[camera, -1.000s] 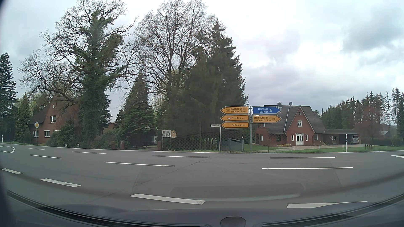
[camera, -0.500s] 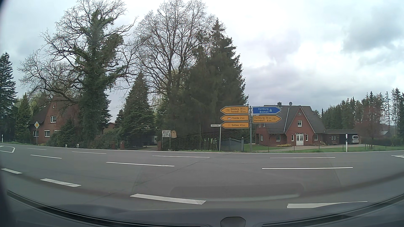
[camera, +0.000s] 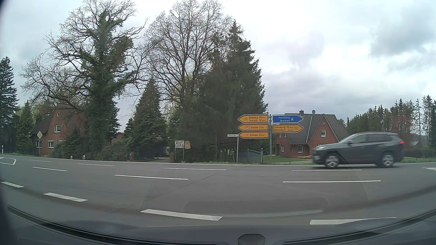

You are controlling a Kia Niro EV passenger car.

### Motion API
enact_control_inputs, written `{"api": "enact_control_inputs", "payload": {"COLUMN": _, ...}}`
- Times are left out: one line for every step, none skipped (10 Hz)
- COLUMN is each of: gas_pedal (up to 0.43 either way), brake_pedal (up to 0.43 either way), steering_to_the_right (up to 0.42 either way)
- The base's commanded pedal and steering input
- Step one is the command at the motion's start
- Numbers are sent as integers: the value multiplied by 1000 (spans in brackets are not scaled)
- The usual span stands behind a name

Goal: Follow the waypoints while adhering to traffic rules and regulations

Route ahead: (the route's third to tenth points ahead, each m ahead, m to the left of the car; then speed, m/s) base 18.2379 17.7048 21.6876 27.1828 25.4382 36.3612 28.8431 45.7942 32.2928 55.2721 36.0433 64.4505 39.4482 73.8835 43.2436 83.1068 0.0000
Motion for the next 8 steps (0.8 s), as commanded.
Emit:
{"api": "enact_control_inputs", "payload": {"gas_pedal": 0, "brake_pedal": 220, "steering_to_the_right": -44}}
{"api": "enact_control_inputs", "payload": {"gas_pedal": 0, "brake_pedal": 195, "steering_to_the_right": -44}}
{"api": "enact_control_inputs", "payload": {"gas_pedal": 0, "brake_pedal": 152, "steering_to_the_right": -44}}
{"api": "enact_control_inputs", "payload": {"gas_pedal": 0, "brake_pedal": 104, "steering_to_the_right": -44}}
{"api": "enact_control_inputs", "payload": {"gas_pedal": 0, "brake_pedal": 24, "steering_to_the_right": -44}}
{"api": "enact_control_inputs", "payload": {"gas_pedal": 0, "brake_pedal": 6, "steering_to_the_right": -44}}
{"api": "enact_control_inputs", "payload": {"gas_pedal": 0, "brake_pedal": 6, "steering_to_the_right": -44}}
{"api": "enact_control_inputs", "payload": {"gas_pedal": 0, "brake_pedal": 6, "steering_to_the_right": -44}}
